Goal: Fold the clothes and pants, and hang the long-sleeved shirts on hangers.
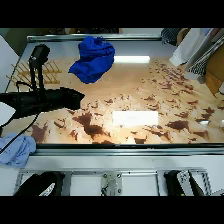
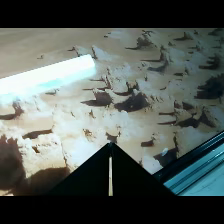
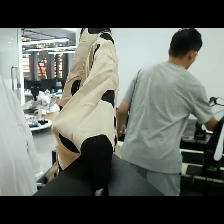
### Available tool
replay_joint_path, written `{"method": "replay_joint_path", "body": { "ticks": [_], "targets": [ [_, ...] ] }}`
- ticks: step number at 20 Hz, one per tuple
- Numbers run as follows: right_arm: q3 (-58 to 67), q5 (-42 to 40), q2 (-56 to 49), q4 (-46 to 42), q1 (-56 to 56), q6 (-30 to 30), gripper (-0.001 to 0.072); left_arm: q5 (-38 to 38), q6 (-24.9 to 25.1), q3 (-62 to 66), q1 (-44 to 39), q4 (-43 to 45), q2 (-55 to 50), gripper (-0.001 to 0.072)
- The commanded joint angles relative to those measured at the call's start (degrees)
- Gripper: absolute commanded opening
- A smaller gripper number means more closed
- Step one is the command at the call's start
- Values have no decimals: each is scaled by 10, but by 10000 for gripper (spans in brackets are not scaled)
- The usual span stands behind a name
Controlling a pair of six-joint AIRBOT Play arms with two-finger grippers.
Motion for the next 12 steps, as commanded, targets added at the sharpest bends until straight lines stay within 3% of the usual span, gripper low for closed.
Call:
{"method": "replay_joint_path", "body": {
  "ticks": [1,12],
  "targets": [
    [0,38,-3,0,0,0,7,-7,-3,0,0,0,0,10],
    [19,-27,-16,0,0,2,7,-11,-3,0,0,-1,0,10]
  ]
}}
